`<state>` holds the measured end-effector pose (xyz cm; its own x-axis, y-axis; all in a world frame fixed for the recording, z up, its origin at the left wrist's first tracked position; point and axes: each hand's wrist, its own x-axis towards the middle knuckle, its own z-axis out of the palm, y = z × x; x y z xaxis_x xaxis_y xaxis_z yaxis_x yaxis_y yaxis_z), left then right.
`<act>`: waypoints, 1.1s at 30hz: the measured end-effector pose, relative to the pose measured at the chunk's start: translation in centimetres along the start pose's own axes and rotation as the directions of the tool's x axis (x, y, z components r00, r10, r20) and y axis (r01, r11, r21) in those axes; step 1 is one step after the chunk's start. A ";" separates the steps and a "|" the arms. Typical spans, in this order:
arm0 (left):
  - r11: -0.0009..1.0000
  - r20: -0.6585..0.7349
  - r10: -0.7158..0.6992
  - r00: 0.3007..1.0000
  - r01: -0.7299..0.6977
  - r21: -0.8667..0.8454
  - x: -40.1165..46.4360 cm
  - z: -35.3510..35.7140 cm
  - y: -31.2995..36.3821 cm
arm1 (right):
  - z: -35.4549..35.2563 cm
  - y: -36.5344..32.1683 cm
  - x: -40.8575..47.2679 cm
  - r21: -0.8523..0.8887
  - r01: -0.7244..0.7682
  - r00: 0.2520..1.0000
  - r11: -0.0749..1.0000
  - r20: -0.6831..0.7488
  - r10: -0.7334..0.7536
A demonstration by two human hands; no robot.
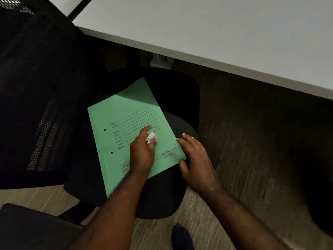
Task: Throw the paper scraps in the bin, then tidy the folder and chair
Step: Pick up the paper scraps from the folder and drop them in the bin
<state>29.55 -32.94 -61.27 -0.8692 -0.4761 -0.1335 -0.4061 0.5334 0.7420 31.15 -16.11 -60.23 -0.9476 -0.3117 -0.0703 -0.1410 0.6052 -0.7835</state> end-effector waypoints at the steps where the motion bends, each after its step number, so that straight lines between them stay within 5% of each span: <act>1: 1.000 0.023 -0.002 1.000 0.002 -0.016 -0.5 0.6 0.5 | -0.3 0.2 -0.2 0.002 -0.007 1.000 1.000 -0.004 0.007; 11: 0.983 0.242 0.165 0.956 -0.179 0.037 -7.3 6.9 5.6 | -5.8 4.1 -4.2 0.055 -0.075 0.991 0.996 -0.104 0.080; 24: 0.946 0.542 0.286 0.790 -0.323 -0.029 -19.2 19.9 15.8 | -16.8 15.3 -14.6 0.136 -0.225 0.933 0.965 -0.256 0.254; 33: 0.863 0.706 0.421 0.569 -0.491 -0.119 -28.0 29.6 21.2 | -24.7 22.7 -23.6 0.261 -0.311 0.818 0.914 -0.416 0.397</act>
<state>36.93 12.37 -61.29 -0.8650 0.4472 -0.2275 0.1097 0.6110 0.7840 43.19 23.06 -61.07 -0.9504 0.2903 -0.1120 0.2409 0.4588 -0.8552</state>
